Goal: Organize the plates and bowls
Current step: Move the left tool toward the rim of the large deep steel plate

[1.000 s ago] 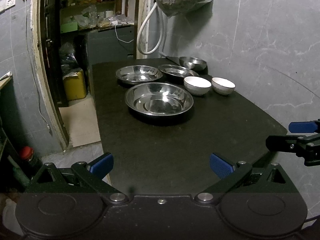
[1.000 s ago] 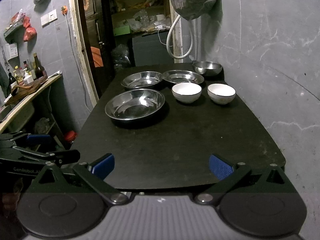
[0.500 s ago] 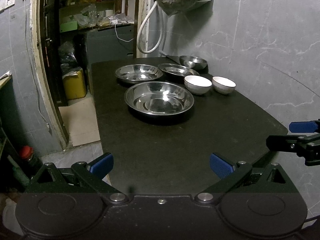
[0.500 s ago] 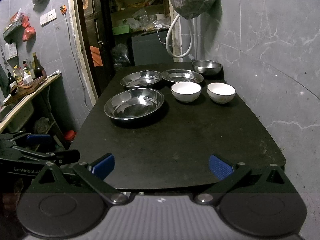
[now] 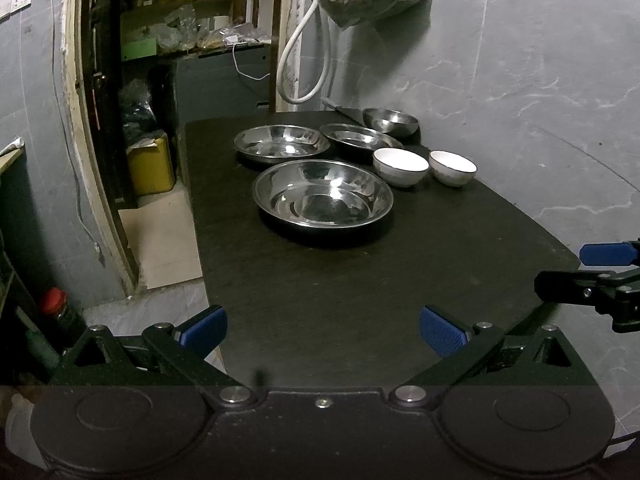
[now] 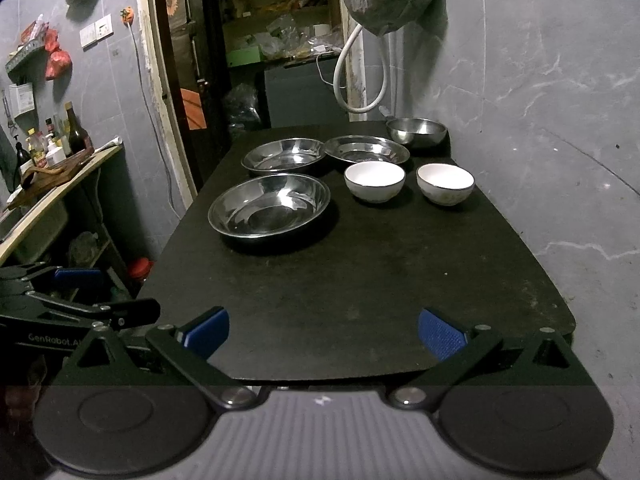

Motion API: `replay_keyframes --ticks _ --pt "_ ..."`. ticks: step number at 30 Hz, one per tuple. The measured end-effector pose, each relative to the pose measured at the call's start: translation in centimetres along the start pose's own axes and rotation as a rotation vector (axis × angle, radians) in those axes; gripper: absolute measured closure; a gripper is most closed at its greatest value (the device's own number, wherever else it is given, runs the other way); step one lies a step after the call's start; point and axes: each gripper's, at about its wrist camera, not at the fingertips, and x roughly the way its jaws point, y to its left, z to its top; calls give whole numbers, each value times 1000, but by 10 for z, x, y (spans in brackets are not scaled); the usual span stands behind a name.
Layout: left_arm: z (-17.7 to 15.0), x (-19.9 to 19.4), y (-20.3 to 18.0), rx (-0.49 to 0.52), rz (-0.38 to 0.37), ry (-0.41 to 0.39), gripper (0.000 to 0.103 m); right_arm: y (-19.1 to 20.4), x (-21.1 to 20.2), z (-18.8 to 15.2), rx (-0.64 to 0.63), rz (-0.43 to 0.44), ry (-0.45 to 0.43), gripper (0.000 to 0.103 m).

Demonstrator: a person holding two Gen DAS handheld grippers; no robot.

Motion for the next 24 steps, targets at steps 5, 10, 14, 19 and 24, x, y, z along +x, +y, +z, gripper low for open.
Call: replay_keyframes --ticks 5,10,14,19,24 --pt "1 2 1 -3 1 7 1 1 2 2 -1 -1 8 0" --pt "1 5 3 -11 2 16 1 3 7 3 -5 -2 19 0" --pt "3 9 6 -20 16 24 1 5 16 7 -20 -5 40 0" --pt "9 12 18 -67 76 10 1 9 35 17 -53 -20 121 0" --pt "21 18 35 -142 163 6 1 13 55 30 -73 -52 185 0"
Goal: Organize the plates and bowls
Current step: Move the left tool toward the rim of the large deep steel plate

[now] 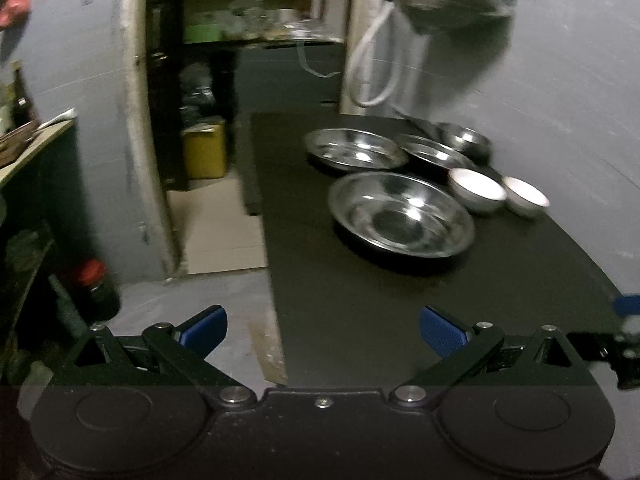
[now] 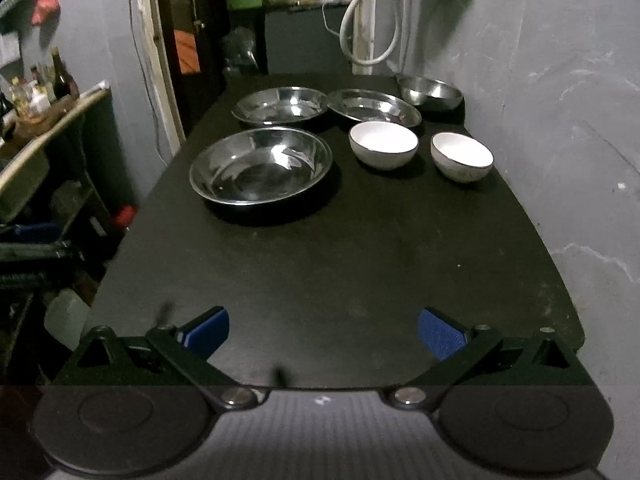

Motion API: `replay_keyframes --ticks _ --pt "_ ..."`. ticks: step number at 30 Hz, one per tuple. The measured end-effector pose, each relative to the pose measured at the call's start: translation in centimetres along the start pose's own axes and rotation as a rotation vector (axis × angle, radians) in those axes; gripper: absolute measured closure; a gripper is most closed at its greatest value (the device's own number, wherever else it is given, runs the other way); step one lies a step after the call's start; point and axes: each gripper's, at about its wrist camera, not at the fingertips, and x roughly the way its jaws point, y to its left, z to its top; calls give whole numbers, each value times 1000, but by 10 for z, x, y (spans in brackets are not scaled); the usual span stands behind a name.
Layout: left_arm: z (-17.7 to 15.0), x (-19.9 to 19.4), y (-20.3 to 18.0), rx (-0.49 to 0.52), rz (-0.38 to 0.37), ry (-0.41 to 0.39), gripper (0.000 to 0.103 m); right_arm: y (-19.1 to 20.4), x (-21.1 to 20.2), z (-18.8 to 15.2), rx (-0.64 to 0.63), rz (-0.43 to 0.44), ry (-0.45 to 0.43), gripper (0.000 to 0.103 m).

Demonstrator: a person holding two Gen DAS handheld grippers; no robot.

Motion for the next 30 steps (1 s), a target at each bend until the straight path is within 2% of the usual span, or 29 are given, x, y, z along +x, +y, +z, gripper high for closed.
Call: replay_keyframes --ticks 9,12,20,30 --pt "34 25 11 -66 113 46 1 -7 22 39 16 32 2 0" --pt "47 40 9 -79 129 65 1 -13 31 53 9 72 -13 0" --pt "80 79 0 -108 150 102 1 -34 61 87 18 114 -6 0" --pt "114 103 0 -88 181 107 1 -38 83 118 52 147 -14 0"
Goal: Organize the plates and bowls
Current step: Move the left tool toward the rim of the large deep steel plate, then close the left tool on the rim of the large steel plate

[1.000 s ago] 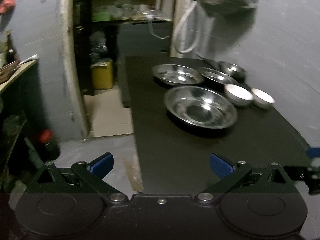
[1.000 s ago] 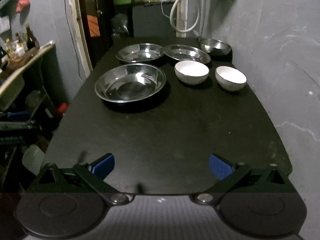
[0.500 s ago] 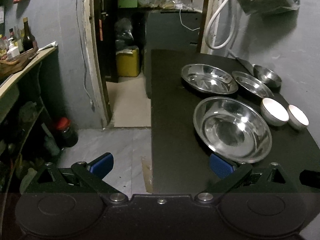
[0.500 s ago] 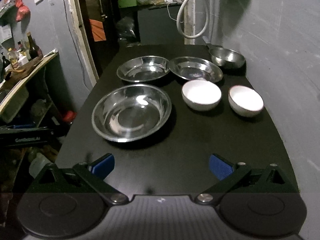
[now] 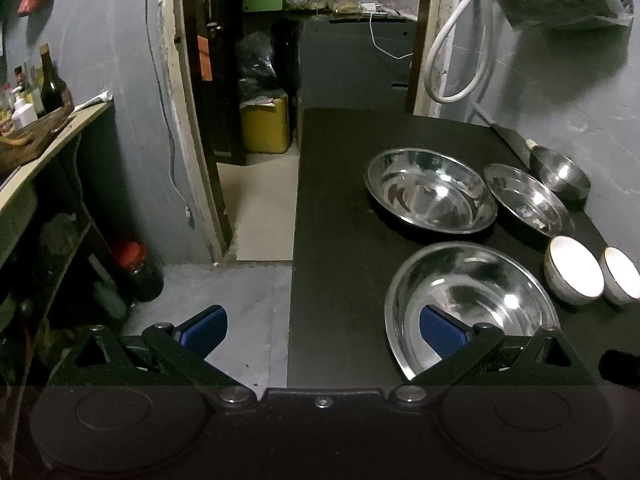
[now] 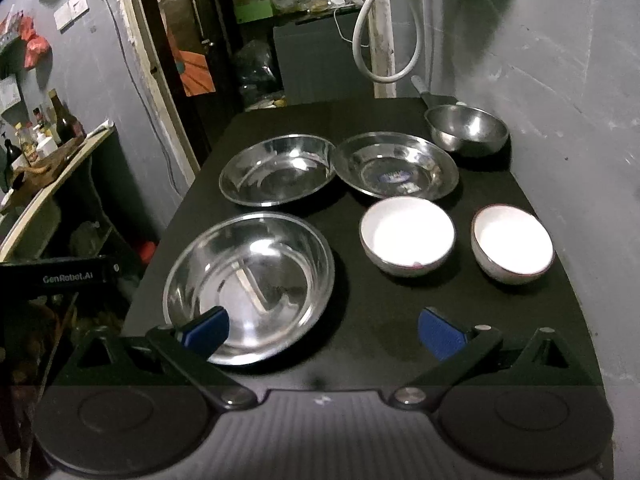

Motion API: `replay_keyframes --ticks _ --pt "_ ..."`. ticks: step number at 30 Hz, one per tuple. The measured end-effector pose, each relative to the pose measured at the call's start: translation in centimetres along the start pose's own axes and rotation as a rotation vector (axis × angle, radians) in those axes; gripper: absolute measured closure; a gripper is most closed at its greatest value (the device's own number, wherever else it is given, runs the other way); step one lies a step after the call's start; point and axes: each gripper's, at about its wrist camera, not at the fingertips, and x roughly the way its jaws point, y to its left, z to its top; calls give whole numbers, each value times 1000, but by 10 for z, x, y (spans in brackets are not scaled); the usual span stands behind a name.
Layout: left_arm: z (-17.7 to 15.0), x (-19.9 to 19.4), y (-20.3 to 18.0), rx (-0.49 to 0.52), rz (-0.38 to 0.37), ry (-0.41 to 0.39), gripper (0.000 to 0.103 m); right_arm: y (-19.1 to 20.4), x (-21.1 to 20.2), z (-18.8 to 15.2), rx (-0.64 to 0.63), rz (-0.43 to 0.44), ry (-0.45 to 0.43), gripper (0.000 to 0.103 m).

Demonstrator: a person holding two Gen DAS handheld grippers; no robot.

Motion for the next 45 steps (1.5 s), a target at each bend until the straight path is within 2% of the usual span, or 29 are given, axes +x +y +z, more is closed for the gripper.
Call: replay_keyframes --ticks 5,14,22,26,30,32,34,38,41,45 --pt "17 15 5 36 -18 6 1 4 10 13 38 -19 -32 0" --pt "67 71 17 100 -117 -3 1 16 40 47 99 -21 -125 0" --pt "109 151 14 131 -223 51 1 22 99 81 163 -57 -104 0" --pt "122 177 9 152 -265 73 2 24 122 87 202 -68 -86 7" --pt "130 193 3 178 -300 93 9 23 140 91 233 -82 -76 15" --pt "132 197 2 180 -308 94 12 24 148 92 245 -89 -69 22" --pt "135 201 2 181 -319 97 21 24 153 92 255 -97 -64 23" --pt "139 207 0 177 -350 108 26 22 161 94 272 -107 -55 23" --pt "140 210 0 164 -372 121 36 21 166 95 284 -113 -44 29" --pt "141 216 0 141 -394 152 58 18 173 94 305 -120 -33 44"
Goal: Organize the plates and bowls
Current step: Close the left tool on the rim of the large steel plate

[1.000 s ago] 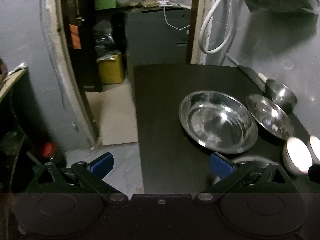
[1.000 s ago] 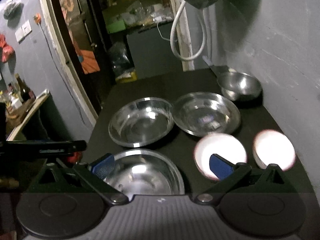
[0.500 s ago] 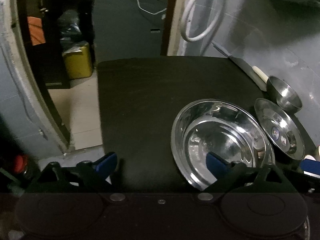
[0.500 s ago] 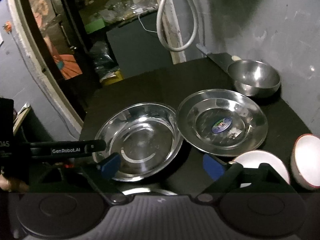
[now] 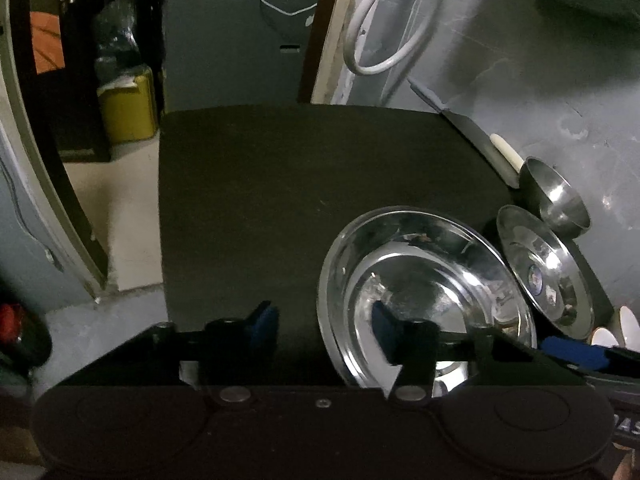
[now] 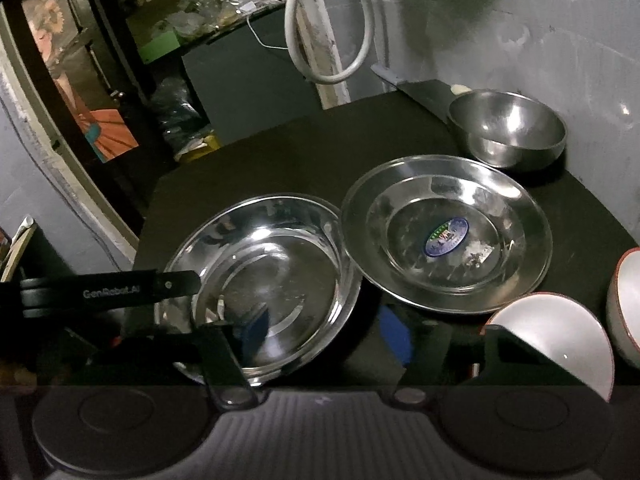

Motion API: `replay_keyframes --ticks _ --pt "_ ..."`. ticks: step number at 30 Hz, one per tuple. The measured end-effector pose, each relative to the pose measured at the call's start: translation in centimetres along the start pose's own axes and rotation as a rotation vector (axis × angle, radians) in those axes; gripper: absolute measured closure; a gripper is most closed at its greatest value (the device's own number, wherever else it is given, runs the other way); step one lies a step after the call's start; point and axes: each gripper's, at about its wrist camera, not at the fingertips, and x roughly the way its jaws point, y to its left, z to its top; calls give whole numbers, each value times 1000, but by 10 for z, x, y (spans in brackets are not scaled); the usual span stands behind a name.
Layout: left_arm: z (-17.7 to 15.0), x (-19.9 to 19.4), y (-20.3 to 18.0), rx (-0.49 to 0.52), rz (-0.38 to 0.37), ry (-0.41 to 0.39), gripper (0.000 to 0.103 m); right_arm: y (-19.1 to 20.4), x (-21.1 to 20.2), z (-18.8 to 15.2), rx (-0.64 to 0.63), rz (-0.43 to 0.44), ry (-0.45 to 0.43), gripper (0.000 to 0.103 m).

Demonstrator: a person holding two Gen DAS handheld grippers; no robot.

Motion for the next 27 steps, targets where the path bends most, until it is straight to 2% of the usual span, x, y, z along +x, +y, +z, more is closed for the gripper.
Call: replay_keyframes --ticks 2,6,7,9,12,21,27 --pt "0 3 1 -8 -9 12 64 -2 3 0 10 -1 4 56" --pt "-1 4 1 -4 -20 13 78 -2 5 0 25 3 14 66" --pt "-1 4 0 -4 -24 14 82 -1 5 0 26 7 17 72" --pt "-2 4 0 -1 -23 14 83 0 5 0 21 -2 20 74" --pt "-2 2 0 -1 -4 11 85 0 5 0 30 5 29 83" --pt "-11 -24 12 -20 41 -10 86 11 0 -1 -1 80 26 83" --pt "-26 -56 10 -6 50 -52 86 12 -24 -11 -20 126 -7 83"
